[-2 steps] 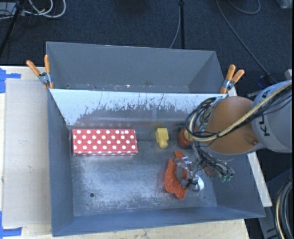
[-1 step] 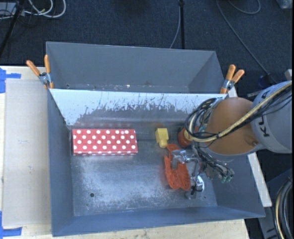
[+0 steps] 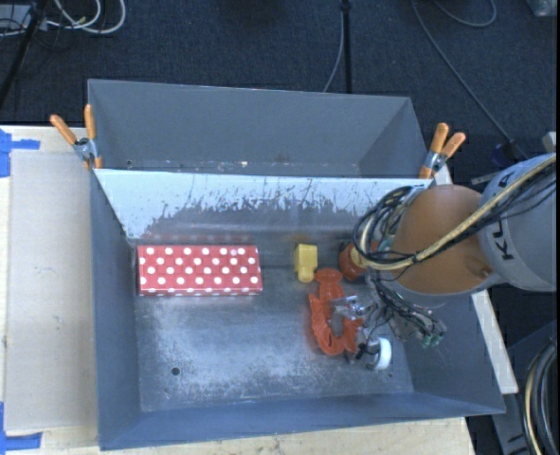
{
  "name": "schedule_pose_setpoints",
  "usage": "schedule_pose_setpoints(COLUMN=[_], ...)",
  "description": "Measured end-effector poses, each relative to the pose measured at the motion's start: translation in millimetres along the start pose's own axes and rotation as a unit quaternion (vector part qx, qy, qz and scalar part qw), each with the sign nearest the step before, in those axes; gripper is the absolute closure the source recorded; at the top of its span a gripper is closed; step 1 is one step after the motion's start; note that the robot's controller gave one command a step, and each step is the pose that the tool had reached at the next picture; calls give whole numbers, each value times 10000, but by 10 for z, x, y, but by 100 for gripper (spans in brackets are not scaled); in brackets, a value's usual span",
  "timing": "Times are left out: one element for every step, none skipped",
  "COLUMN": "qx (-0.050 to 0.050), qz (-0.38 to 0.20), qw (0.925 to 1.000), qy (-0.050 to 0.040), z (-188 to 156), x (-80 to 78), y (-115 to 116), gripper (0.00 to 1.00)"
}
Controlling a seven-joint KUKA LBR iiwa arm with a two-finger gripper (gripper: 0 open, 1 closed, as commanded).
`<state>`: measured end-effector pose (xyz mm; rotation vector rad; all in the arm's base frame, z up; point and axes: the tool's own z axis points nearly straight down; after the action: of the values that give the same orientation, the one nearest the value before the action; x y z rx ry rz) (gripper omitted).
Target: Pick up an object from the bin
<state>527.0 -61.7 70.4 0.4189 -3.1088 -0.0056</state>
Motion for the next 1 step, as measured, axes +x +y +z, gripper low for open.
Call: schedule_pose_setpoints(qx=[0], qz=[1], qw=[10000], qy=[0], z=[0], x=[0], y=[0], gripper=[100])
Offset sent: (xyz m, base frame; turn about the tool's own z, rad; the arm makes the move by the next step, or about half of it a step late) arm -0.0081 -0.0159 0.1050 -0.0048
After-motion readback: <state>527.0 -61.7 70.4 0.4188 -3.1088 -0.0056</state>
